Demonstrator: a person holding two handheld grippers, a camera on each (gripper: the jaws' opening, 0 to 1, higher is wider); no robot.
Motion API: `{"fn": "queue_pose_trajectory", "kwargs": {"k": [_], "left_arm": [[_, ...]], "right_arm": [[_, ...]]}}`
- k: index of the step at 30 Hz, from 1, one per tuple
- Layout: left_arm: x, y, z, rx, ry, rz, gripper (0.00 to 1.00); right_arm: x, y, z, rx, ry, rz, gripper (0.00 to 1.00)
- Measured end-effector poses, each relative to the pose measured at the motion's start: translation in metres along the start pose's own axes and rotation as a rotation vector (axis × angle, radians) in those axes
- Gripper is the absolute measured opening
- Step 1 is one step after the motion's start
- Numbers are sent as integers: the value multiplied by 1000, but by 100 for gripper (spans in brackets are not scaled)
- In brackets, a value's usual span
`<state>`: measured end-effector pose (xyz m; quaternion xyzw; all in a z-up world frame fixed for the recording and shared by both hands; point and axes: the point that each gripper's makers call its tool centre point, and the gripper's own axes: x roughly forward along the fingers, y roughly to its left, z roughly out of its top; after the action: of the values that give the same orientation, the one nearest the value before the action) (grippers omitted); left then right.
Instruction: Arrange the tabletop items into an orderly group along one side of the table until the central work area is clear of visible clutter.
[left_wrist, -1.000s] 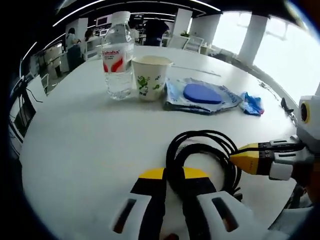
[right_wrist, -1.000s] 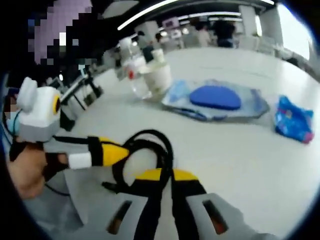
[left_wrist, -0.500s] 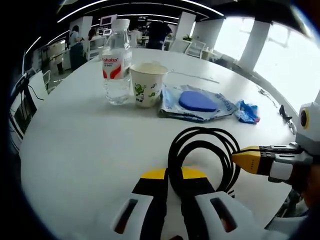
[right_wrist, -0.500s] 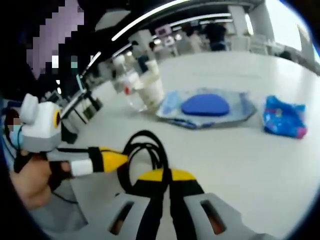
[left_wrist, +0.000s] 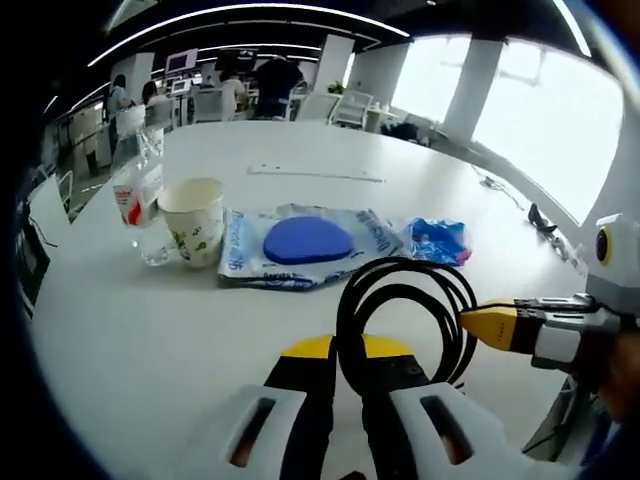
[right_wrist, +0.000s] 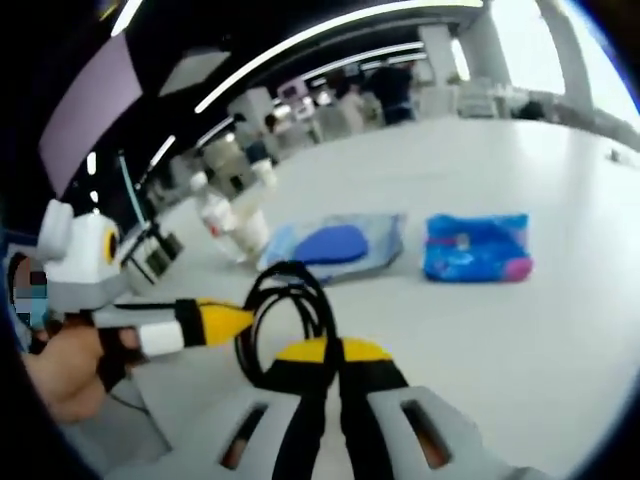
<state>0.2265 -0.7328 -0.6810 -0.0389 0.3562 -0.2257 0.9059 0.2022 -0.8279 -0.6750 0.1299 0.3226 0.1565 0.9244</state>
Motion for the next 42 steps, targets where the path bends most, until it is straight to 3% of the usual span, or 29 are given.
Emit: {"fn": "queue_pose_trajectory", "kwargs": {"k": [6,24,33,42], "left_arm": [[15,-35,8,39,6,-41,7],[51,-96,14,73,33,-105,7],[66,-112,13,68,46,-119,7],[83,-118,1,53,88,-112,7]], "right_arm": [[-17,-31,5,26,-23,-45,0],[-43,-94,17,53,-54,-112,0],[-43,-120,14,71,-38,-129,0],[-35,-139,5,80,-6,-119,0]]}}
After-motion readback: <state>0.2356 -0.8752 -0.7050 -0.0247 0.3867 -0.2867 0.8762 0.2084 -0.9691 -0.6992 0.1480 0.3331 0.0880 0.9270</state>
